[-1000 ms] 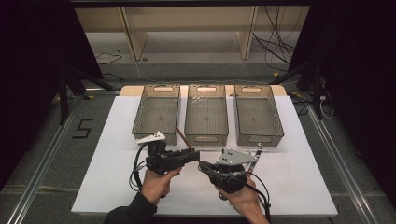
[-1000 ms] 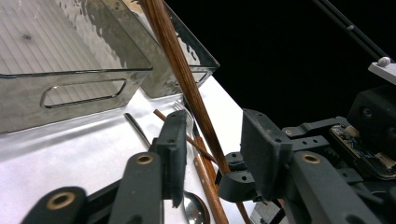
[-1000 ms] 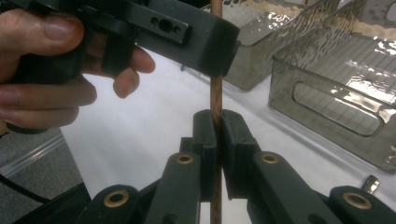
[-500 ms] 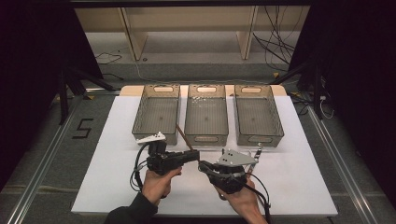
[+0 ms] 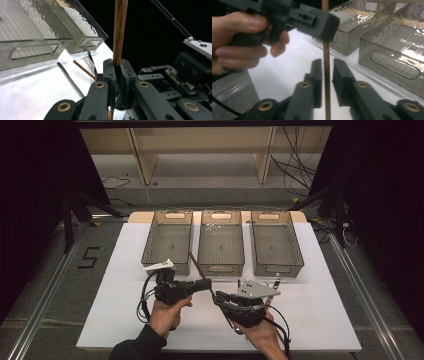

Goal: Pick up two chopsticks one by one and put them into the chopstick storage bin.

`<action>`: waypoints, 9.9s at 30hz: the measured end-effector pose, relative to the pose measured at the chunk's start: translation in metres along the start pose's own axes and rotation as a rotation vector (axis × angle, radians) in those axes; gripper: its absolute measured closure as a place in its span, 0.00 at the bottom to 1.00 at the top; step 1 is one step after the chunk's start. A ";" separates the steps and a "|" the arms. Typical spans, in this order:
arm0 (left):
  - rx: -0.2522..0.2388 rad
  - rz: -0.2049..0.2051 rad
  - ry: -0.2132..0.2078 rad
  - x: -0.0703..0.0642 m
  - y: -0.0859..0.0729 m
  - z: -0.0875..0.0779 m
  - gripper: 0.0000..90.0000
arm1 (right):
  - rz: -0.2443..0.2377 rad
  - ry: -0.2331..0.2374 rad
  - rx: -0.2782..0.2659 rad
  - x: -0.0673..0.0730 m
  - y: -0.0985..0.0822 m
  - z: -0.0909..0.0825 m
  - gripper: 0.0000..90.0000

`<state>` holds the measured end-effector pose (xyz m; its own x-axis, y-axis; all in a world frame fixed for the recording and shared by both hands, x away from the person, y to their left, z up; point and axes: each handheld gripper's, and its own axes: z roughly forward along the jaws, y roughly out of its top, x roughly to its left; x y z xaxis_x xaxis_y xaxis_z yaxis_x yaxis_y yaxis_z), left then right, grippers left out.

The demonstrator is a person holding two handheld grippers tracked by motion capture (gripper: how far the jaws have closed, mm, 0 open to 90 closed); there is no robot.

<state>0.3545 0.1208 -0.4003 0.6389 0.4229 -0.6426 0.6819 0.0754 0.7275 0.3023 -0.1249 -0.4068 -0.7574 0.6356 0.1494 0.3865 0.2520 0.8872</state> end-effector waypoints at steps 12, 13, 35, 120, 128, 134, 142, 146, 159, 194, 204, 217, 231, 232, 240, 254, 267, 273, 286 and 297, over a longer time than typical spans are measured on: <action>0.020 0.074 0.143 0.015 0.043 -0.039 0.94 | 0.030 -0.050 0.036 -0.024 -0.018 -0.032 0.42; 0.031 0.079 0.157 0.017 0.048 -0.042 0.94 | 0.040 -0.054 0.035 -0.027 -0.021 -0.034 0.42; -0.022 0.052 0.343 0.061 0.149 -0.072 0.94 | 0.082 -0.104 0.019 -0.041 -0.039 -0.061 0.30; 0.014 0.083 0.411 0.052 0.091 -0.059 0.17 | 0.146 -0.209 0.172 -0.081 -0.049 -0.075 0.29; 0.019 0.135 0.409 0.041 0.055 -0.066 0.17 | 0.160 -0.236 0.287 -0.087 -0.055 -0.072 0.37; 0.028 0.190 0.418 0.037 0.036 -0.063 0.17 | 0.165 -0.232 0.339 -0.087 -0.060 -0.067 0.42; -0.015 0.274 0.395 0.028 0.003 -0.063 0.17 | 0.168 -0.239 0.391 -0.087 -0.068 -0.065 0.45; -0.027 0.300 0.381 0.026 -0.013 -0.064 0.17 | 0.172 -0.241 0.419 -0.085 -0.070 -0.063 0.46; -0.024 0.377 0.399 0.018 -0.034 -0.061 0.17 | 0.182 -0.226 0.484 -0.085 -0.076 -0.060 0.69; 0.003 0.308 0.392 0.015 -0.036 -0.057 0.17 | 0.149 -0.259 0.439 -0.079 -0.067 -0.063 0.95; 0.063 0.209 0.289 0.001 -0.029 -0.032 0.18 | 0.076 -0.211 0.311 -0.058 -0.039 -0.051 0.95; 0.072 0.103 0.225 -0.004 -0.009 0.003 0.21 | 0.009 -0.141 0.241 -0.036 -0.017 -0.025 0.95; 0.066 0.024 0.134 -0.002 -0.004 0.033 0.34 | -0.016 -0.120 0.173 -0.023 -0.007 -0.012 0.95; 0.070 0.023 0.127 -0.002 -0.004 0.034 0.36 | -0.017 -0.120 0.169 -0.022 -0.006 -0.011 0.95; 0.074 -0.005 0.082 -0.001 -0.007 0.041 0.50 | -0.018 -0.110 0.154 -0.018 -0.005 -0.008 0.95; 0.047 -0.035 0.028 0.002 -0.009 0.042 0.77 | -0.027 -0.107 0.129 -0.015 -0.005 -0.008 0.95; 0.032 -0.089 -0.042 0.006 -0.008 0.039 0.92 | -0.026 -0.092 0.103 -0.015 -0.007 -0.008 0.95; 0.037 -0.062 -0.032 0.003 -0.005 0.037 0.94 | -0.017 -0.069 0.101 -0.018 -0.006 -0.010 0.81; 0.027 -0.019 0.093 0.031 0.038 -0.006 0.94 | 0.021 -0.091 0.078 -0.040 -0.015 -0.035 0.46; 0.011 -0.024 0.173 0.048 0.098 -0.048 0.94 | 0.061 -0.121 0.079 -0.052 -0.034 -0.053 0.35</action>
<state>0.4349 0.1922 -0.3482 0.5524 0.5704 -0.6078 0.7003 0.0779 0.7096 0.3005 -0.2046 -0.4213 -0.6640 0.7337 0.1442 0.4741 0.2640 0.8400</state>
